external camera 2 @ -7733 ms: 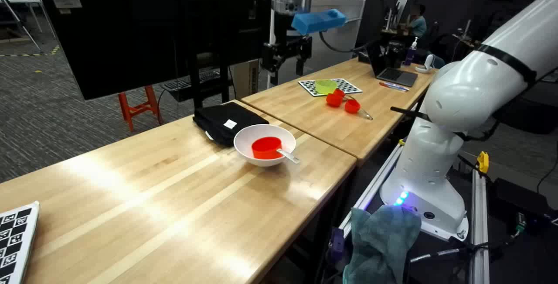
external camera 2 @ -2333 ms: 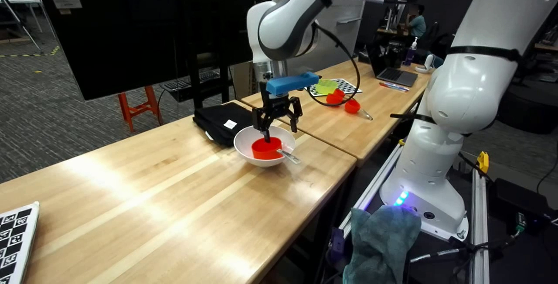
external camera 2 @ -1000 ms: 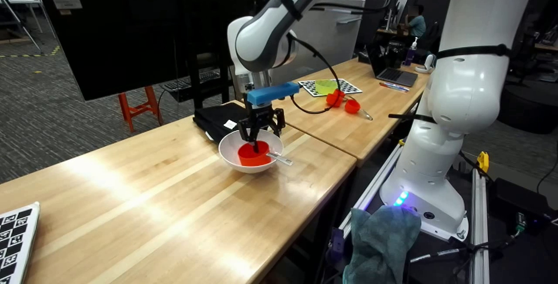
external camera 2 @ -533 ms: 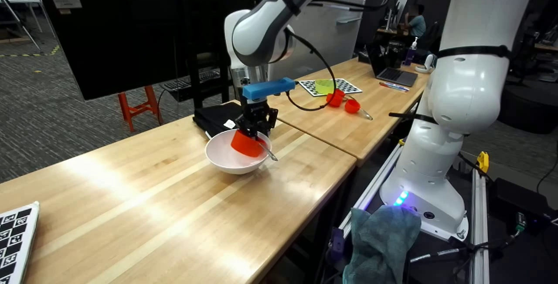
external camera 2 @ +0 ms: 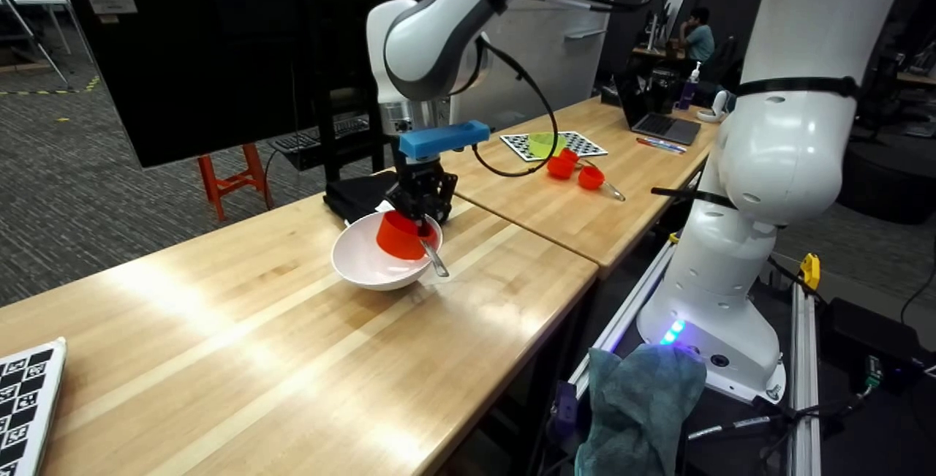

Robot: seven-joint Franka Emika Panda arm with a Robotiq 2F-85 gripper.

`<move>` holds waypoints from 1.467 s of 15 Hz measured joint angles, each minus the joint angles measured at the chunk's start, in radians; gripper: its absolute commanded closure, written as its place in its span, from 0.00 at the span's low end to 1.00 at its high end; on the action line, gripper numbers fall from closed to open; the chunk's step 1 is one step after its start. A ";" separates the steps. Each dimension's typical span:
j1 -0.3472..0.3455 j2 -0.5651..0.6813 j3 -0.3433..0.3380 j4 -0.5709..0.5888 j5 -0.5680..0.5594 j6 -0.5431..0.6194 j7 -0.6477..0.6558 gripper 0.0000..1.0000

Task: Move the bowl

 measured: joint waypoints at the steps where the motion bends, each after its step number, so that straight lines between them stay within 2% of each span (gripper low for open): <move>1: 0.006 -0.010 0.003 0.001 -0.011 -0.001 0.006 0.97; 7: 0.031 -0.089 0.034 -0.005 -0.061 -0.003 0.064 0.98; 17: 0.028 -0.208 0.058 -0.058 -0.068 -0.003 0.077 0.98; 22: -0.004 -0.329 0.051 -0.065 -0.068 -0.092 0.076 0.98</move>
